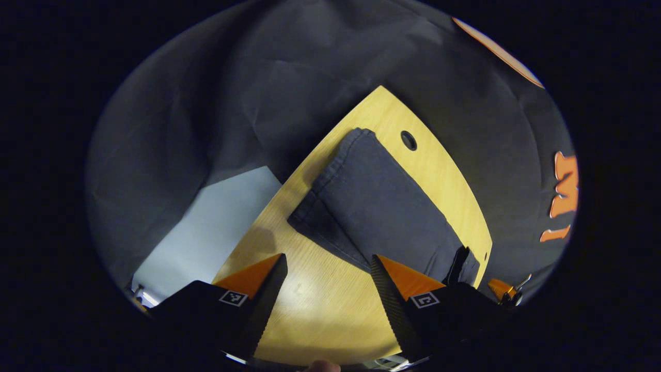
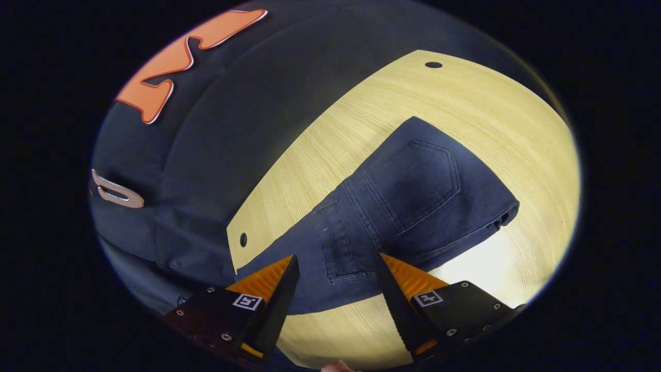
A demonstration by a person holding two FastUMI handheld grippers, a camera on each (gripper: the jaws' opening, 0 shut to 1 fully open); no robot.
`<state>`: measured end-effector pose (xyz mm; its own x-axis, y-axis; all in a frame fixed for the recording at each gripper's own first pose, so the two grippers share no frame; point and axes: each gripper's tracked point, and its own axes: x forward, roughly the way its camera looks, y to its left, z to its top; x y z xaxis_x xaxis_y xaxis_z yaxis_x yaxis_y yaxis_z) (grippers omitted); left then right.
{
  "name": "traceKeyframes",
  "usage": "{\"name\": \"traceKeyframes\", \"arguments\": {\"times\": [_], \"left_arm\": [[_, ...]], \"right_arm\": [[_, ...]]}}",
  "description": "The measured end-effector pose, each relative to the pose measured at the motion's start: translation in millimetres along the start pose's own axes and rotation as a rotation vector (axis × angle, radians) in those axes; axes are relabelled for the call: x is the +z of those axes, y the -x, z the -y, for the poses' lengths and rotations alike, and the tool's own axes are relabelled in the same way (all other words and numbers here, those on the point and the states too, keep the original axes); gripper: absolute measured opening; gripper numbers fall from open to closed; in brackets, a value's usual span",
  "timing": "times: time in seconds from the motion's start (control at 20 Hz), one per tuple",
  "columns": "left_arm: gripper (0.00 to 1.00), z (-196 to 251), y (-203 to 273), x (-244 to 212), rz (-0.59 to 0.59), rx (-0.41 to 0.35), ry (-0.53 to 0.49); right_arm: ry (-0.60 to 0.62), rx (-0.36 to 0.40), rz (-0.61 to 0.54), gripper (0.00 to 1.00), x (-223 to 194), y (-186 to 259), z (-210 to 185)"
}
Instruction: Grasp the waist and the cuffs of the jeans and fold them to make the two legs overlap; first hold the waist and fold one-third of the jeans toward the cuffs, then hold the cuffs and fold the remaining one-third in the same direction to finish folding.
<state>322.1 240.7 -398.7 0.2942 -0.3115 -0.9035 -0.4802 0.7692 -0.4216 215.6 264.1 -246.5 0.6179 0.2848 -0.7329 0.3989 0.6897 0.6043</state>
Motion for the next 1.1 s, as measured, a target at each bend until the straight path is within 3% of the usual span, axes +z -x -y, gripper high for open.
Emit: {"name": "traceKeyframes", "arguments": {"times": [0.3,0.75,1.05,1.1], "left_arm": [[0.98,-3,-3,9,-0.033,0.082,0.035],[0.98,-24,-17,10,-0.057,0.399,0.018],[0.96,-17,-19,9,-0.032,0.396,0.045],[0.92,-16,-21,12,-0.018,0.387,0.038]], "right_arm": [[0.002,0.028,0.028,0.91,13,30,11],[0.077,0.057,0.032,0.92,41,51,39],[0.14,0.118,0.05,0.92,51,60,43],[0.156,0.115,0.049,0.91,51,61,45]]}}
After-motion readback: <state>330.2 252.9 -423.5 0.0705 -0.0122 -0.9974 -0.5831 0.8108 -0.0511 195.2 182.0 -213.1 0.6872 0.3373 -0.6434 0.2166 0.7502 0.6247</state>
